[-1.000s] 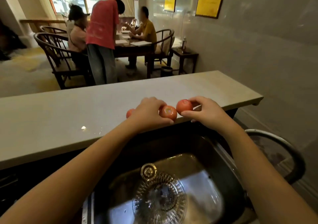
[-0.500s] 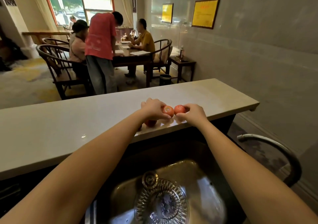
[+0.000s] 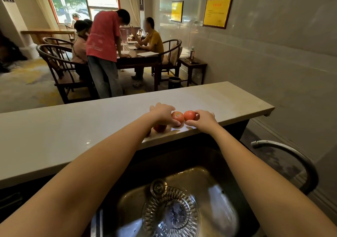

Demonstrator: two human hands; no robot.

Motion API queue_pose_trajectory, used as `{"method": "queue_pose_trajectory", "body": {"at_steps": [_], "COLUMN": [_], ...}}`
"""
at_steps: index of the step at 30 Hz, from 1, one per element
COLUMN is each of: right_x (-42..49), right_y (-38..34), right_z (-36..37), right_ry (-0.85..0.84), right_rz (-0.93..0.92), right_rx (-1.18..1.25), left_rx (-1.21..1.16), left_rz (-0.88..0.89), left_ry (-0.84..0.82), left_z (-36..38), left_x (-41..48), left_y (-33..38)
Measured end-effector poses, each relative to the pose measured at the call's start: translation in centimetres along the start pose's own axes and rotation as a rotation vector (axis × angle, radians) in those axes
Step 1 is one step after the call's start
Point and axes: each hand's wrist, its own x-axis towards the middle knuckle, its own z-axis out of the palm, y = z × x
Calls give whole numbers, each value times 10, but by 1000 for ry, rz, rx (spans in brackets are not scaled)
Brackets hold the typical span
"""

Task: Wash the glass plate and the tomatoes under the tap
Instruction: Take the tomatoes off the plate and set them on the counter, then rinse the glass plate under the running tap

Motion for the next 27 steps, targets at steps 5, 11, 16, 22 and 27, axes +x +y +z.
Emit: {"method": "queue_pose_trajectory", "body": {"at_steps": [5,11,16,22,27], "right_x": [-16,-69,-96,-113,-121], "right_y": [2,31,66,113,150], "right_z": [-23,-19,33,109,162], "right_ry": [-80,-270,-543,-810,-855], "right_rz": [-32,-53,-35,96,175], "right_rx": [-93,-202,-256,-303,-252], "left_rx": [45,-399,-392,-215,-218], "left_rz": [26,176,44,-28,-174], "left_ry": [171,217,-238,-604,-684], "left_z": [-28,-7,69,172,246], "left_x": [-32,-109,-127,-116,-114], "left_y": [7,0,-21,-43,-68]}}
